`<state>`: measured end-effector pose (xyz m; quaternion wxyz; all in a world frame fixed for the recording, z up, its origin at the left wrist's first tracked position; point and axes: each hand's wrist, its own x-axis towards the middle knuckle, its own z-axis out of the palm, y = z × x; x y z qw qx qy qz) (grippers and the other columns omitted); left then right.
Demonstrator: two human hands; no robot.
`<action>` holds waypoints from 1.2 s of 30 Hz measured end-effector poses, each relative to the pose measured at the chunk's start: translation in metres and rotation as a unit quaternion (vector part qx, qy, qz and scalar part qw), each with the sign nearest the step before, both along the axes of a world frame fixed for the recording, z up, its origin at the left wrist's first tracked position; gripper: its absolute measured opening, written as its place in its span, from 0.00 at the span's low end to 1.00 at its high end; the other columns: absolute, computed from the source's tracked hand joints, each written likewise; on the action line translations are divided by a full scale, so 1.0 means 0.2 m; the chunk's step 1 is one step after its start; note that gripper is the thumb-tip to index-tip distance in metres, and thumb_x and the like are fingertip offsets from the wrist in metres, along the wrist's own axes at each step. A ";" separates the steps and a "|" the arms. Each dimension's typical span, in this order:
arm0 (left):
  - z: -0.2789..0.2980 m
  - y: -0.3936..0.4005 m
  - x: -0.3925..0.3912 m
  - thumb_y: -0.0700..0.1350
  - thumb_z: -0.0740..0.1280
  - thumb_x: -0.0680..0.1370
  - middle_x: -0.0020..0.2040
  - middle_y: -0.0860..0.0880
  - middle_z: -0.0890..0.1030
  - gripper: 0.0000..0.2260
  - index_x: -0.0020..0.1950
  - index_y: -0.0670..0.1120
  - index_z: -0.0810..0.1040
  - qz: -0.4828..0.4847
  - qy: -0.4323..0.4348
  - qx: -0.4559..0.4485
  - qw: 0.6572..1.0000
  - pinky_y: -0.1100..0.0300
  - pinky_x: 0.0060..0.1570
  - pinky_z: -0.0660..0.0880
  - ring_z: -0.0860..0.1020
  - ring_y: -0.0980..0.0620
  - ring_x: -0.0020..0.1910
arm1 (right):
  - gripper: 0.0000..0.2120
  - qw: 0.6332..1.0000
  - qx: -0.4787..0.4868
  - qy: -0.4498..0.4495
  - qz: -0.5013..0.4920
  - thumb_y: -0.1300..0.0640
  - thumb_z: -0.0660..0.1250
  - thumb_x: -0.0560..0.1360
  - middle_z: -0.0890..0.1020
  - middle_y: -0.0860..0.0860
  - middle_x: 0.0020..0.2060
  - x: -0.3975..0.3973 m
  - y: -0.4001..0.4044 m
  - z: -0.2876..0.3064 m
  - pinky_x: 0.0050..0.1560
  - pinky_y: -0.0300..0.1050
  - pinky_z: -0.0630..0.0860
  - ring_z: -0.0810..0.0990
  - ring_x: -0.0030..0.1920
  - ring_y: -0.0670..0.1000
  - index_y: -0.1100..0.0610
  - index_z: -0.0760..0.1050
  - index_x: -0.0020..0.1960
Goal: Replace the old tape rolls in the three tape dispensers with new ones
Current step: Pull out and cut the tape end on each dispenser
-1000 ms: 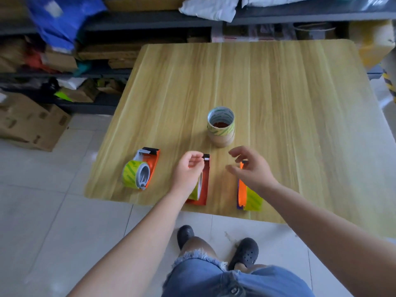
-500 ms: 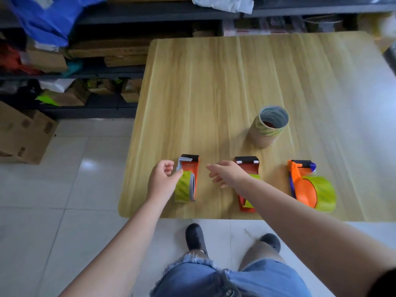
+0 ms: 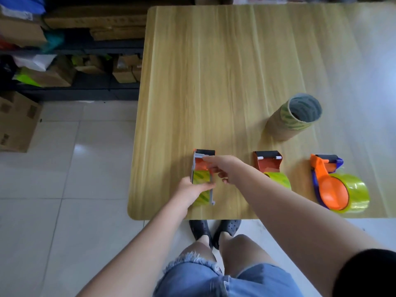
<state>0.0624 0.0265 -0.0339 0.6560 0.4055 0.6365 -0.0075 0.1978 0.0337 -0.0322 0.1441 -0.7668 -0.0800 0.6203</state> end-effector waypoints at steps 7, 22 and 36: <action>0.03 0.01 0.01 0.44 0.73 0.71 0.40 0.47 0.82 0.03 0.42 0.47 0.80 0.062 -0.054 0.005 0.997 0.60 0.40 0.75 0.80 0.49 0.40 | 0.14 0.997 0.030 -0.062 0.037 0.53 0.70 0.72 0.75 0.50 0.32 0.00 0.00 -0.07 0.28 0.38 0.65 0.69 0.29 0.47 0.62 0.79 0.52; 0.05 -0.05 -0.01 0.42 0.78 0.65 0.39 0.49 0.83 0.11 0.43 0.47 0.79 0.005 -0.038 0.119 0.992 0.58 0.42 0.77 0.80 0.51 0.38 | 0.13 0.985 0.090 -0.143 0.019 0.57 0.68 0.73 0.77 0.56 0.32 0.01 -0.07 -0.13 0.38 0.42 0.71 0.75 0.36 0.53 0.67 0.80 0.50; 0.11 -0.07 0.02 0.40 0.78 0.64 0.40 0.43 0.84 0.13 0.44 0.39 0.79 -0.029 -0.029 0.178 0.983 0.50 0.42 0.79 0.80 0.46 0.37 | 0.07 0.964 0.150 -0.214 -0.039 0.63 0.64 0.71 0.79 0.54 0.30 0.05 -0.12 -0.01 0.35 0.42 0.74 0.76 0.32 0.52 0.60 0.82 0.41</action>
